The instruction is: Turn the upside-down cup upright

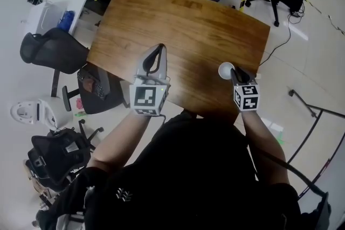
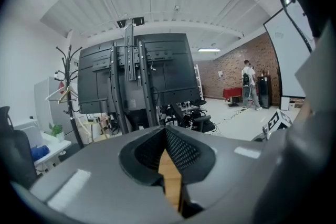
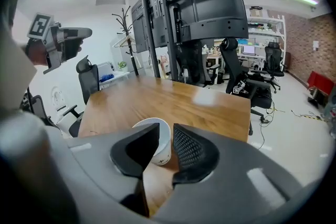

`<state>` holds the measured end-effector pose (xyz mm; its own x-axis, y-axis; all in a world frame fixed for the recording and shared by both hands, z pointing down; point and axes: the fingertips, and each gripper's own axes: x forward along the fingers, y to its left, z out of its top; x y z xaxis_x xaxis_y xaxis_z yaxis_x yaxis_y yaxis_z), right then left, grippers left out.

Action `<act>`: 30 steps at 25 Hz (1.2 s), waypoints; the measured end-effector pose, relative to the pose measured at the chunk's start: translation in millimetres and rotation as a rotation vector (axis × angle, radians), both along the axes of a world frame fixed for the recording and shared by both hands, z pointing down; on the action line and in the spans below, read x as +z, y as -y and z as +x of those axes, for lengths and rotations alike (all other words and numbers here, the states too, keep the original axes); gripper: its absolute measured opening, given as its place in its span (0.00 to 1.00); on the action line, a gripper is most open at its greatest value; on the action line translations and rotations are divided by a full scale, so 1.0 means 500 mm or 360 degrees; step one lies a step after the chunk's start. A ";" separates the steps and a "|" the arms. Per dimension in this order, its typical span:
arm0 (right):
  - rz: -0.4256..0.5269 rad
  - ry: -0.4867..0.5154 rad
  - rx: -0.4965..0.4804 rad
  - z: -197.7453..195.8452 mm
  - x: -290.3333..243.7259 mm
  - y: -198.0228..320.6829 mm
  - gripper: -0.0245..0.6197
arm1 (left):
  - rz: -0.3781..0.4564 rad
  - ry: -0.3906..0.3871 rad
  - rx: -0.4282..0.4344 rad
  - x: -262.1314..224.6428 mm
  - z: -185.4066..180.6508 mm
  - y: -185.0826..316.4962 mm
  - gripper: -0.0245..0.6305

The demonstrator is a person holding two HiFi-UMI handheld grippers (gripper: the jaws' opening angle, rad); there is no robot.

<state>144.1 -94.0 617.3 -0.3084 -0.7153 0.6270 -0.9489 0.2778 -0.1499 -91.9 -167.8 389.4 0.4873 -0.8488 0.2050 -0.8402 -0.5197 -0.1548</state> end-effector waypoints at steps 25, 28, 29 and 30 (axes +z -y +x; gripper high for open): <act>-0.0025 -0.0302 0.0087 0.077 0.015 0.025 0.07 | -0.0004 -0.0036 -0.0044 0.002 -0.015 -0.009 0.04; -0.0043 -0.0554 0.0075 0.113 0.011 0.033 0.07 | 0.0006 -0.0041 -0.0034 -0.003 -0.006 -0.007 0.04; -0.0059 -0.0625 0.0056 0.117 0.013 0.034 0.07 | 0.0008 -0.0040 -0.0032 -0.004 -0.005 -0.006 0.04; -0.0065 -0.0681 0.0024 0.113 0.014 0.035 0.07 | 0.0009 -0.0039 -0.0032 -0.006 -0.006 -0.005 0.04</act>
<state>200.8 -111.3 624.4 -0.0037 -0.6895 0.7242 -0.9319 0.2651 0.2476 -94.8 -165.1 386.5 0.4750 -0.8596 0.1883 -0.8540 -0.5019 -0.1372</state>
